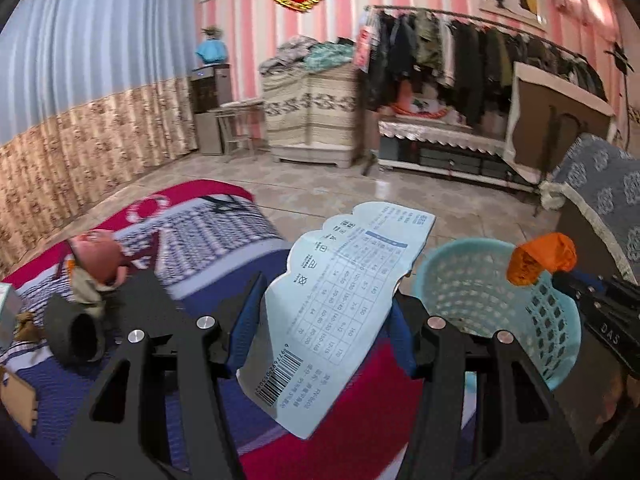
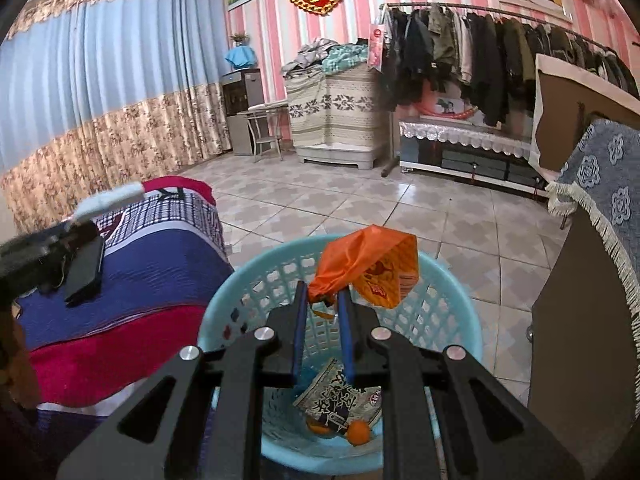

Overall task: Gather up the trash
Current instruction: 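Carry the receipt and orange bag over the wastebasket and open both tools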

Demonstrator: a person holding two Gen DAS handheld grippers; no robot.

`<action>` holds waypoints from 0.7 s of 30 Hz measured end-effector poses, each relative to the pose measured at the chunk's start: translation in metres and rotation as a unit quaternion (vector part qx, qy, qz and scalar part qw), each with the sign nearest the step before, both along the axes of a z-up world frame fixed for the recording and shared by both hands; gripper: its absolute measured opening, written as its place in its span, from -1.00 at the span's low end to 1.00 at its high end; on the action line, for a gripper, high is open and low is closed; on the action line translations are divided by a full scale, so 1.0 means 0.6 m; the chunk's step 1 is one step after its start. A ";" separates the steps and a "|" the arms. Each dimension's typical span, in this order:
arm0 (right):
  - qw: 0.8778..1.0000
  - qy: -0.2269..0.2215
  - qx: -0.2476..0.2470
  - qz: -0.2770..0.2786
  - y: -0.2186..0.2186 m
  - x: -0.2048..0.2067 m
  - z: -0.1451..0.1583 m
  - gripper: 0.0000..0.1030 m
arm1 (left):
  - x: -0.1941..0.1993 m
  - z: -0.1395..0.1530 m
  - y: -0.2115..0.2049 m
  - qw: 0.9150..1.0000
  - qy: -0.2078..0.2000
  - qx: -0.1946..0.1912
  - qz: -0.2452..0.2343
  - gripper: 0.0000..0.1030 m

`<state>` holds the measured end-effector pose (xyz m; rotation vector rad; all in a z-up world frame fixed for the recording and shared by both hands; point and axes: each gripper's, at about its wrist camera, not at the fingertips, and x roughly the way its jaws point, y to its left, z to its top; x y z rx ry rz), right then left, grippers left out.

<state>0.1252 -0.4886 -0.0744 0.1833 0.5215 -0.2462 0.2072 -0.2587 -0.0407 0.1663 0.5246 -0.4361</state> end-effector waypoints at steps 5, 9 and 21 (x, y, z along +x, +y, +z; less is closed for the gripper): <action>1.000 -0.002 0.014 -0.011 -0.026 -0.002 -0.009 -0.70 | -0.003 -0.018 -0.063 1.000 0.004 0.007 -0.028 0.07; 0.999 -0.008 0.031 -0.027 -0.047 -0.009 -0.015 -0.70 | -0.006 -0.028 -0.115 0.999 0.009 0.009 -0.049 0.08; 0.997 -0.016 0.055 -0.042 -0.067 -0.017 -0.029 -0.70 | 0.007 -0.063 -0.211 0.996 0.020 0.025 -0.079 0.65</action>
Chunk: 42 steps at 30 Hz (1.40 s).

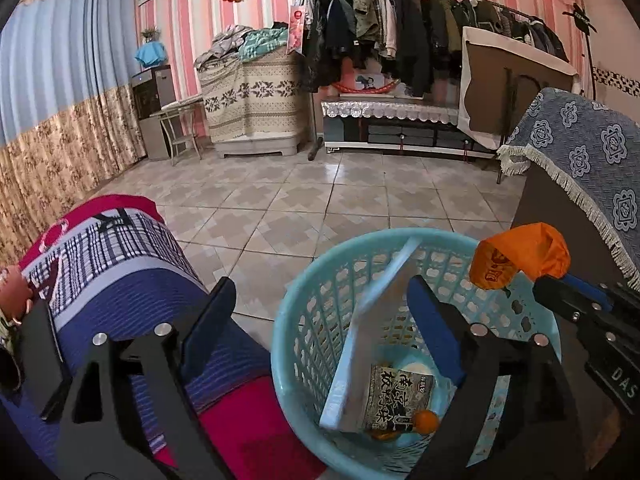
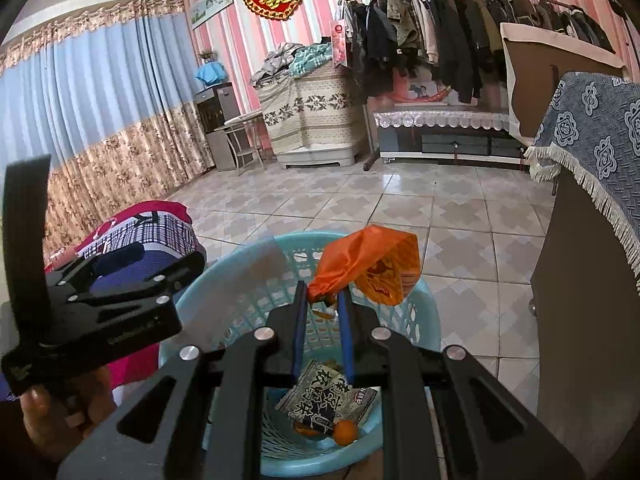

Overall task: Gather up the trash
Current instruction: 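Carry the receipt and orange bag over the wastebasket and open both tools, then move both tools back over the bed toward the remaining items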

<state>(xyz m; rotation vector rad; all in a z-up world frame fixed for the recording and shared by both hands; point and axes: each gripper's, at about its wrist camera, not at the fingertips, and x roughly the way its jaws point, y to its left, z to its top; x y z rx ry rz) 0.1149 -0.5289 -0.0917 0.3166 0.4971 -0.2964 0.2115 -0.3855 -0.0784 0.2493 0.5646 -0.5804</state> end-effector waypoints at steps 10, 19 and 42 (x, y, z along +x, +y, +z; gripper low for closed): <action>1.000 0.011 -0.008 0.009 0.012 0.017 -0.005 -0.70 | 0.012 0.014 0.065 0.996 -0.032 0.005 0.078 0.83; 0.999 0.038 -0.007 0.019 0.042 0.054 -0.008 -0.60 | 0.011 0.052 0.145 0.992 -0.046 -0.007 0.113 0.89; 0.999 0.010 -0.042 0.004 0.111 0.052 0.033 0.82 | -0.012 0.084 0.334 0.982 -0.035 -0.031 0.182 0.89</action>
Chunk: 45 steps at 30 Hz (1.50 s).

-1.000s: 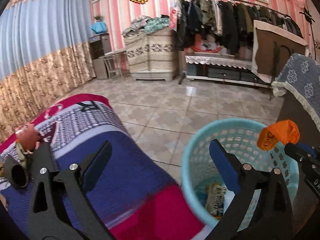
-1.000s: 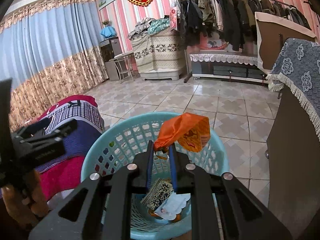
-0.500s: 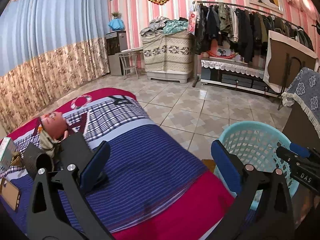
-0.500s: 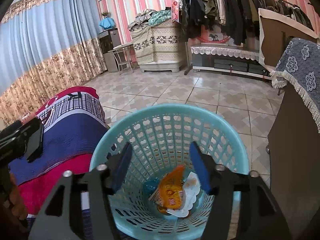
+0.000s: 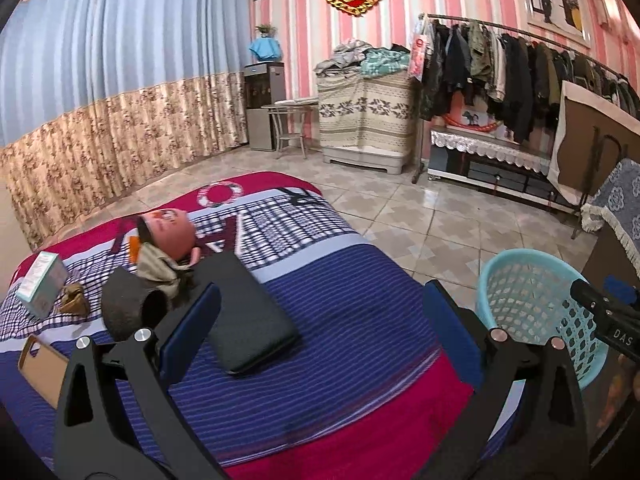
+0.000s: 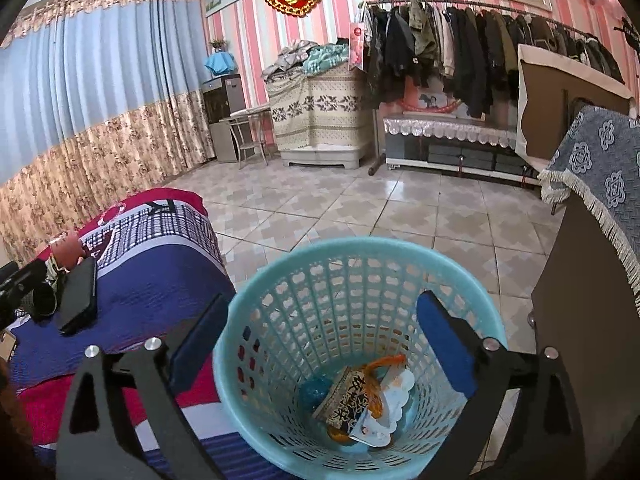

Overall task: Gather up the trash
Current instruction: 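Move both tools back over the bed toward the remaining items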

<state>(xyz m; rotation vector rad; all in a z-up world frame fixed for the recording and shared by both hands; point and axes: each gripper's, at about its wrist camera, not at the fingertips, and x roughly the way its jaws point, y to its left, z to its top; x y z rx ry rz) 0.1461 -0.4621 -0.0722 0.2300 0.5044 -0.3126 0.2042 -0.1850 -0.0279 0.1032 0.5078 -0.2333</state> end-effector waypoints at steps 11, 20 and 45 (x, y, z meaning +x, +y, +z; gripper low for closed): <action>0.999 -0.008 -0.028 0.034 0.076 0.013 0.017 0.84 | -0.027 0.007 0.103 0.999 -0.009 0.004 0.039 0.89; 0.997 -0.021 -0.038 0.069 0.160 0.027 0.031 0.84 | -0.033 0.007 0.192 0.997 -0.005 0.000 0.075 0.89; 0.992 -0.021 -0.050 0.116 0.270 0.069 0.046 0.84 | -0.020 -0.001 0.363 0.991 0.011 -0.004 0.136 0.89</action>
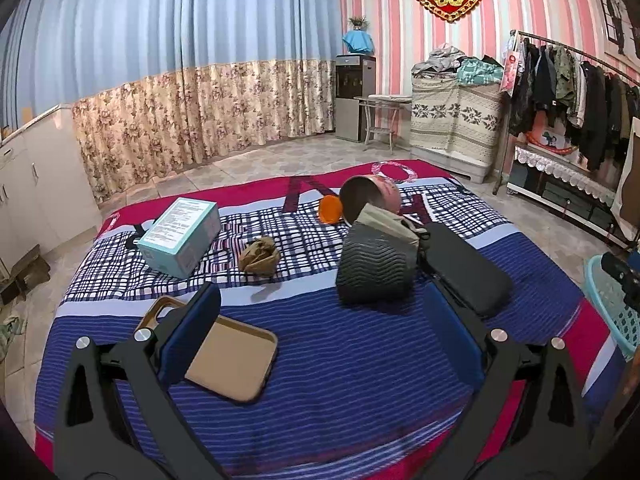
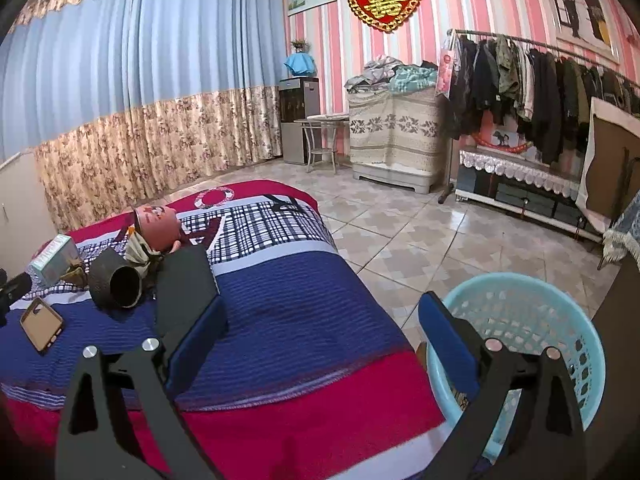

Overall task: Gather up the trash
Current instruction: 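Move both tools back over the bed toward the remaining items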

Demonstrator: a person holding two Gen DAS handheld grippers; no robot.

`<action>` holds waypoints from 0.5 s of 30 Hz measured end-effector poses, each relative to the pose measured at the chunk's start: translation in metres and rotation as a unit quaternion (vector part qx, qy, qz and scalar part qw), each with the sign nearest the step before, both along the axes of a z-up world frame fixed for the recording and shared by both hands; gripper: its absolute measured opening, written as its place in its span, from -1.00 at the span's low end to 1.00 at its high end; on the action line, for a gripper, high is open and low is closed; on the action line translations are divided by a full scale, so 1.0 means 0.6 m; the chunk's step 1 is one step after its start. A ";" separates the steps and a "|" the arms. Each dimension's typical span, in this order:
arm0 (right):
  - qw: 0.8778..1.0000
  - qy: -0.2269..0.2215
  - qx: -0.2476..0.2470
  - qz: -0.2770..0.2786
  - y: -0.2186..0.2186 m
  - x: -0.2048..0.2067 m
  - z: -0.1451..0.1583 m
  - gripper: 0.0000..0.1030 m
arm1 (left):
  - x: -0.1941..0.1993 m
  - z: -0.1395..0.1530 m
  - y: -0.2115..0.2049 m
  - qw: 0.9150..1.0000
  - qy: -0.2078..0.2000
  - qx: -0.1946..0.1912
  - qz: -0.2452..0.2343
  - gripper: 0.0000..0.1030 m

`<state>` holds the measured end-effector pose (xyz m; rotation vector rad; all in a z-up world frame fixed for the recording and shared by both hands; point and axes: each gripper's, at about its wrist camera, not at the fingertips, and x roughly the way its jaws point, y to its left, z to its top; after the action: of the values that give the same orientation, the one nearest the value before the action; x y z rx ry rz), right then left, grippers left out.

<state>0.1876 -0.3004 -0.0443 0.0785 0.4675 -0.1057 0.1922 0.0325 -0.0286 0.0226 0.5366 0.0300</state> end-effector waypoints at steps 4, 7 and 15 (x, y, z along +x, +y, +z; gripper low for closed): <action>1.000 0.006 -0.007 0.005 0.009 0.013 0.002 0.84 | 0.004 -0.004 0.013 1.000 -0.002 0.004 0.009 0.89; 1.000 0.012 -0.007 0.011 0.015 0.021 -0.002 0.84 | 0.011 -0.011 0.024 1.000 0.006 0.001 0.017 0.89; 0.998 0.028 -0.019 0.046 0.060 0.056 -0.022 0.84 | 0.024 -0.034 0.066 0.999 0.024 -0.006 0.041 0.89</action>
<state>0.2211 -0.2646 -0.0576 0.0165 0.5240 -0.0265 0.2069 0.0723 -0.0489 -0.0105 0.5849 0.1074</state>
